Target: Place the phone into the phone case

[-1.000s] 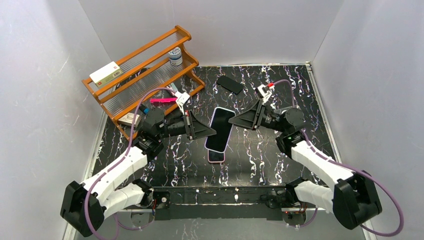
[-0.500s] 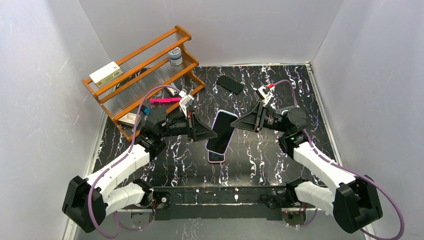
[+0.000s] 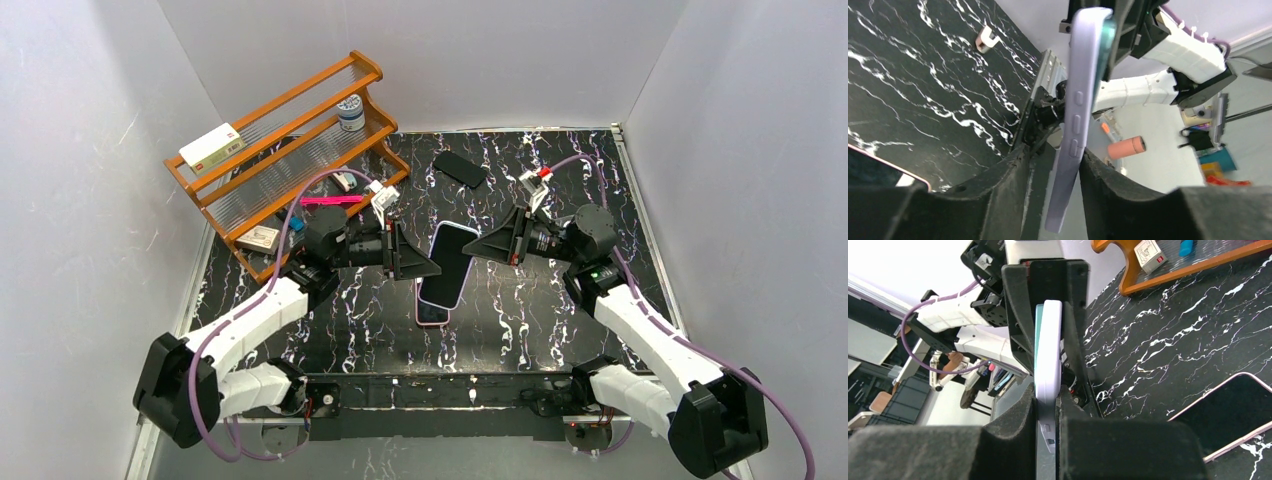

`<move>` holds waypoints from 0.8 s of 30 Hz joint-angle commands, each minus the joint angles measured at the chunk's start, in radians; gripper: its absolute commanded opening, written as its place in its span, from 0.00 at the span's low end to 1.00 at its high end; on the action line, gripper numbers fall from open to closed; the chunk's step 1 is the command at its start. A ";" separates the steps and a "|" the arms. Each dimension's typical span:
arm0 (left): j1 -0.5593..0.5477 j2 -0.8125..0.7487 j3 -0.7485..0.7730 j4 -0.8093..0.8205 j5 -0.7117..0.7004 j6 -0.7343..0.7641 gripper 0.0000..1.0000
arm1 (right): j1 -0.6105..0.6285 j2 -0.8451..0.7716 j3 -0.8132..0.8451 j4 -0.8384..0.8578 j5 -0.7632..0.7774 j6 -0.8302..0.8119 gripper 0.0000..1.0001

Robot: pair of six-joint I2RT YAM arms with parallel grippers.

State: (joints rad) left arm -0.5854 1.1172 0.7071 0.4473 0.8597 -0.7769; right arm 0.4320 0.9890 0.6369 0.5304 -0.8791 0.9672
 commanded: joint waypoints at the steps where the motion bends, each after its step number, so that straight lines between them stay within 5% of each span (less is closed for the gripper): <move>1: 0.009 0.036 0.045 0.006 -0.049 -0.069 0.46 | 0.005 -0.048 0.054 0.032 -0.085 -0.030 0.01; 5: 0.009 0.030 0.073 0.065 -0.065 -0.117 0.52 | 0.005 -0.052 0.034 0.063 -0.127 -0.021 0.01; 13: 0.009 0.067 0.119 0.125 -0.087 -0.159 0.47 | 0.005 -0.052 -0.025 0.151 -0.161 0.046 0.01; 20: 0.009 0.055 0.119 0.130 -0.149 -0.145 0.29 | 0.005 -0.055 -0.040 0.141 -0.171 0.051 0.01; 24: 0.009 0.048 0.136 0.039 -0.189 -0.073 0.00 | 0.006 -0.041 -0.035 0.086 -0.157 0.022 0.01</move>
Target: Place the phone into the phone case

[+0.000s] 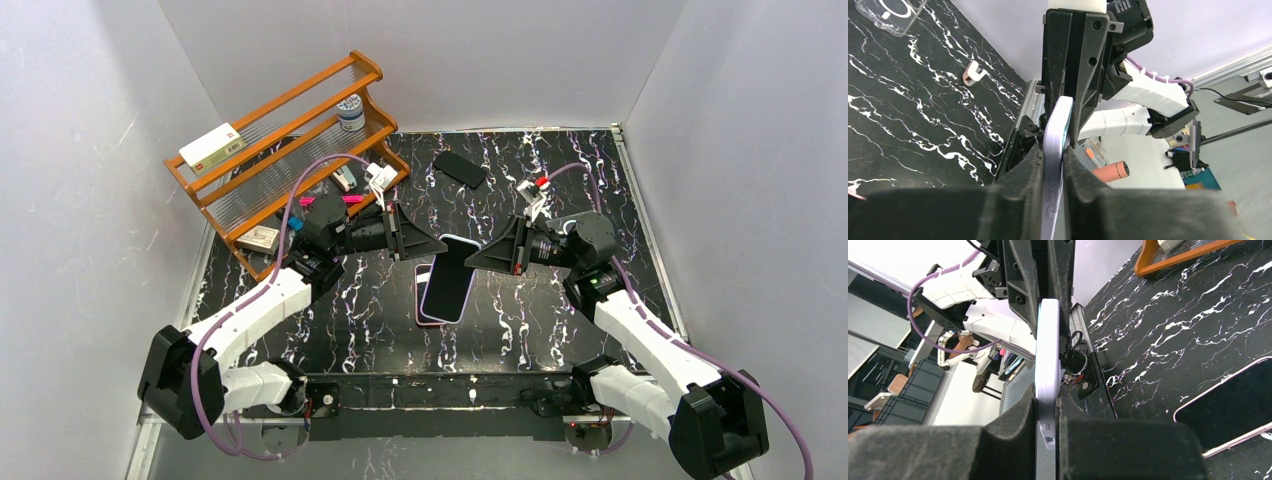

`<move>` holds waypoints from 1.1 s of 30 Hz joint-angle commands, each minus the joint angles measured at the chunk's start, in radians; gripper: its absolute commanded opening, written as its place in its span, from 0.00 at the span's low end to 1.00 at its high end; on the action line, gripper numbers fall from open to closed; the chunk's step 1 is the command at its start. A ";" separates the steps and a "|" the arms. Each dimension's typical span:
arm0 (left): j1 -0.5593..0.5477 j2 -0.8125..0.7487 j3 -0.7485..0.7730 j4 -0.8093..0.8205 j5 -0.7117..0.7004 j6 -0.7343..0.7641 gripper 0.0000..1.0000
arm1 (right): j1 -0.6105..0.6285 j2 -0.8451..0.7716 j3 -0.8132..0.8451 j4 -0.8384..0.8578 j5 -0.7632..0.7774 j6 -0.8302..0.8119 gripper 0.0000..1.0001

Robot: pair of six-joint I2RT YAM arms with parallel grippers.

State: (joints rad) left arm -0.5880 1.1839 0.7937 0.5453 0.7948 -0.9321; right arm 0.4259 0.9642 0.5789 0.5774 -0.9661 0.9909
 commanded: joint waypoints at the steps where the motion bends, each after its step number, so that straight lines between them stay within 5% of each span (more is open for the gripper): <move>1: 0.011 -0.024 0.058 -0.109 -0.143 0.115 0.00 | 0.012 -0.012 0.026 0.007 -0.057 -0.023 0.01; 16: 0.002 -0.110 0.108 -0.426 -0.368 0.370 0.00 | 0.011 -0.011 -0.021 -0.045 0.101 0.007 0.01; 18: 0.002 -0.123 0.111 -0.426 -0.376 0.368 0.00 | 0.011 -0.016 -0.035 -0.007 0.102 0.035 0.09; 24: 0.002 -0.101 0.137 -0.405 -0.405 0.201 0.00 | 0.013 -0.039 -0.107 0.149 0.119 0.119 0.41; 31: 0.002 -0.088 0.020 -0.129 -0.437 -0.078 0.00 | 0.017 0.012 -0.183 0.312 0.140 0.194 0.44; 33: 0.002 -0.087 -0.013 -0.095 -0.438 -0.107 0.00 | 0.023 0.033 -0.200 0.345 0.152 0.198 0.54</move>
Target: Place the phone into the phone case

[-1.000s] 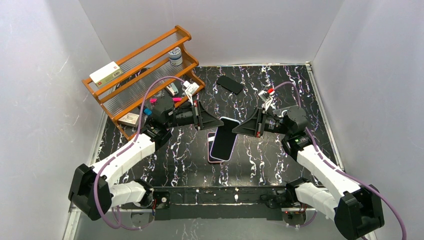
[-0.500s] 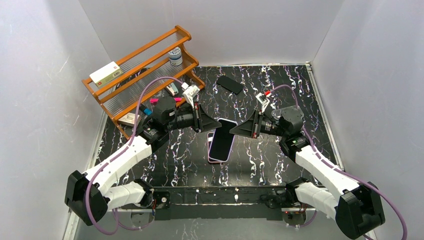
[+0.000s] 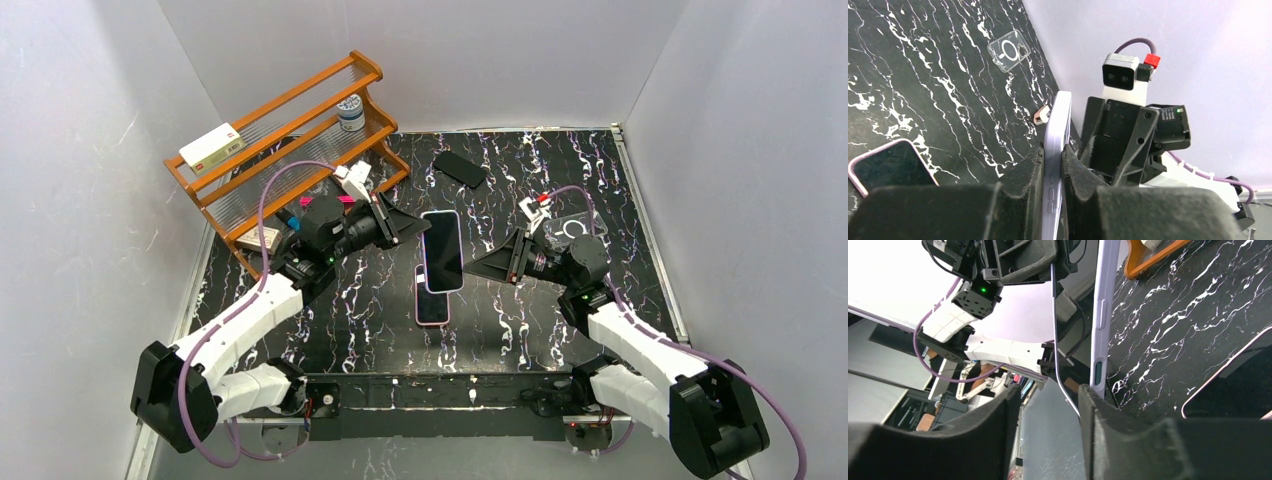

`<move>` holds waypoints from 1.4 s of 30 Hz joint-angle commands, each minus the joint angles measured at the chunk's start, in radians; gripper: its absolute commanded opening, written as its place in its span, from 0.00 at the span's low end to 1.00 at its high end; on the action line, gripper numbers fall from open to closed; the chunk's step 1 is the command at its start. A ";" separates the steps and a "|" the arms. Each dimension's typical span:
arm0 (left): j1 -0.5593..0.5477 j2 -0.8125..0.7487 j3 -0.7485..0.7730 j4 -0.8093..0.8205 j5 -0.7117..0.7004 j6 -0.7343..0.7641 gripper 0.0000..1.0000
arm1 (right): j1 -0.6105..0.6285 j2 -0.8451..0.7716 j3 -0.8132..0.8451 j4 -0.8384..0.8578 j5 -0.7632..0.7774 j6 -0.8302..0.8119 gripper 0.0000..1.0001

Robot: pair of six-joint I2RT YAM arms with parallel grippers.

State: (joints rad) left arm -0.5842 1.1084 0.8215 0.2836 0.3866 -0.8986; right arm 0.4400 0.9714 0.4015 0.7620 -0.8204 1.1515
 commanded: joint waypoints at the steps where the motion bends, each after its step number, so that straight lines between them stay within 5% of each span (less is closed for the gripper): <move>1: -0.002 -0.012 -0.050 0.182 -0.028 -0.151 0.00 | 0.010 0.035 -0.028 0.163 0.012 0.033 0.60; 6: -0.001 -0.012 -0.050 0.191 -0.002 -0.163 0.00 | 0.010 0.042 -0.046 0.125 0.048 0.004 0.74; 14: -0.002 -0.013 -0.062 0.188 0.011 -0.156 0.00 | 0.010 0.071 0.002 0.069 0.011 -0.038 0.78; 21: -0.001 -0.021 0.002 -0.047 -0.017 0.027 0.00 | 0.010 -0.055 0.139 -0.354 0.114 -0.238 0.84; 26: -0.002 -0.032 -0.021 -0.023 0.015 0.022 0.00 | 0.011 -0.044 0.118 -0.359 0.103 -0.252 0.87; 30: 0.002 -0.032 0.003 -0.167 -0.026 0.080 0.00 | 0.011 -0.016 0.115 -0.313 0.078 -0.225 0.87; 34: 0.046 0.020 0.062 -0.421 -0.055 0.237 0.00 | 0.011 -0.024 0.122 -0.335 0.083 -0.238 0.88; 37: 0.112 0.033 0.021 -0.426 -0.004 0.260 0.00 | 0.011 -0.042 0.116 -0.383 0.096 -0.249 0.98; 42: 0.208 0.110 -0.058 -0.373 0.088 0.272 0.00 | 0.011 -0.101 0.117 -0.473 0.121 -0.261 0.99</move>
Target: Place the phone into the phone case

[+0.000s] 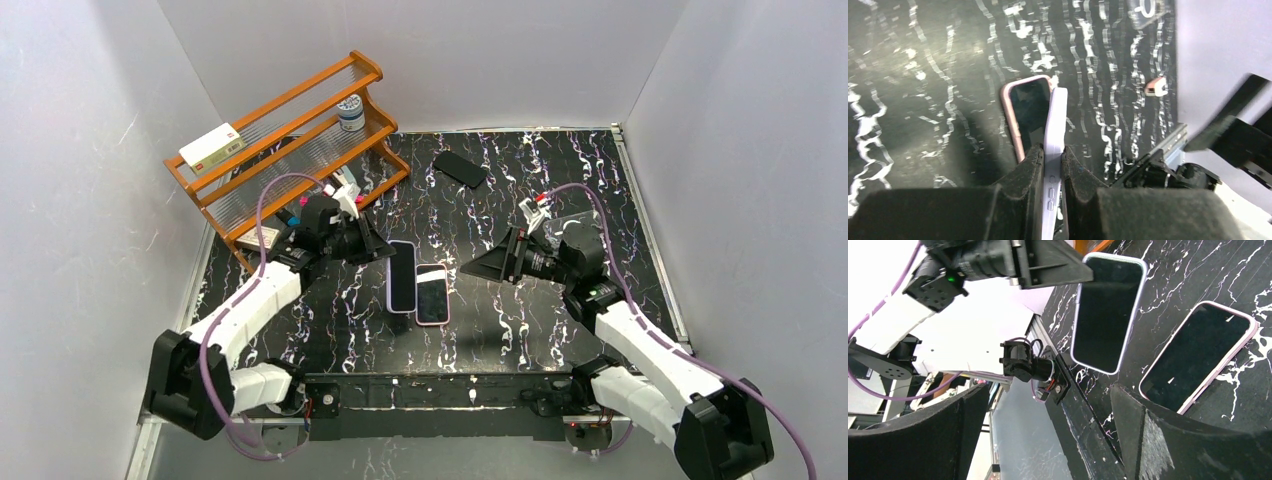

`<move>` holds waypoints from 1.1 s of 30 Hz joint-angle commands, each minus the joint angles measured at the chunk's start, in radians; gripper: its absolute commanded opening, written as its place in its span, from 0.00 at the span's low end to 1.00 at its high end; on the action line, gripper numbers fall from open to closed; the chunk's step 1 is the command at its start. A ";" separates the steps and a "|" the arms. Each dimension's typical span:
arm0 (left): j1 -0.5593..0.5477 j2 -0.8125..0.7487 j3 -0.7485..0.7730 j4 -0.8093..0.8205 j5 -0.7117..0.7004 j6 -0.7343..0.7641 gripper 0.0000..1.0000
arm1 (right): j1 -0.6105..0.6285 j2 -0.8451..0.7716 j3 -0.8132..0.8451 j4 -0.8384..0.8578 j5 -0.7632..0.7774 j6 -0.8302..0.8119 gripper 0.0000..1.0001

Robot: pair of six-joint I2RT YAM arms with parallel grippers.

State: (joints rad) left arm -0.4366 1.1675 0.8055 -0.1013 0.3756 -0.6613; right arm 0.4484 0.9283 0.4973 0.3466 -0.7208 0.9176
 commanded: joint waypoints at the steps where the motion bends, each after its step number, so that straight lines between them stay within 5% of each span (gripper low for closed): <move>1: 0.072 0.074 -0.059 0.034 0.126 0.032 0.00 | 0.002 -0.069 0.025 -0.074 0.030 -0.032 0.99; 11: 0.100 0.238 -0.072 -0.029 0.061 0.141 0.02 | 0.002 -0.048 0.083 -0.187 0.072 -0.071 0.99; 17: 0.101 0.203 -0.048 -0.122 -0.078 0.214 0.33 | 0.002 -0.008 0.179 -0.400 0.213 -0.102 0.99; 26: 0.100 0.128 0.022 -0.209 -0.127 0.250 0.53 | 0.001 0.129 0.250 -0.567 0.434 -0.058 0.99; 29: 0.098 0.101 0.035 -0.226 -0.091 0.290 0.95 | 0.001 0.197 0.273 -0.558 0.489 -0.083 0.99; 33: 0.098 0.049 0.019 -0.226 -0.063 0.343 0.98 | -0.002 0.334 0.369 -0.556 0.574 -0.195 0.99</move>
State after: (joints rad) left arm -0.3359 1.2858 0.8124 -0.2829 0.2794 -0.3943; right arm 0.4480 1.1690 0.7422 -0.2142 -0.2764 0.8204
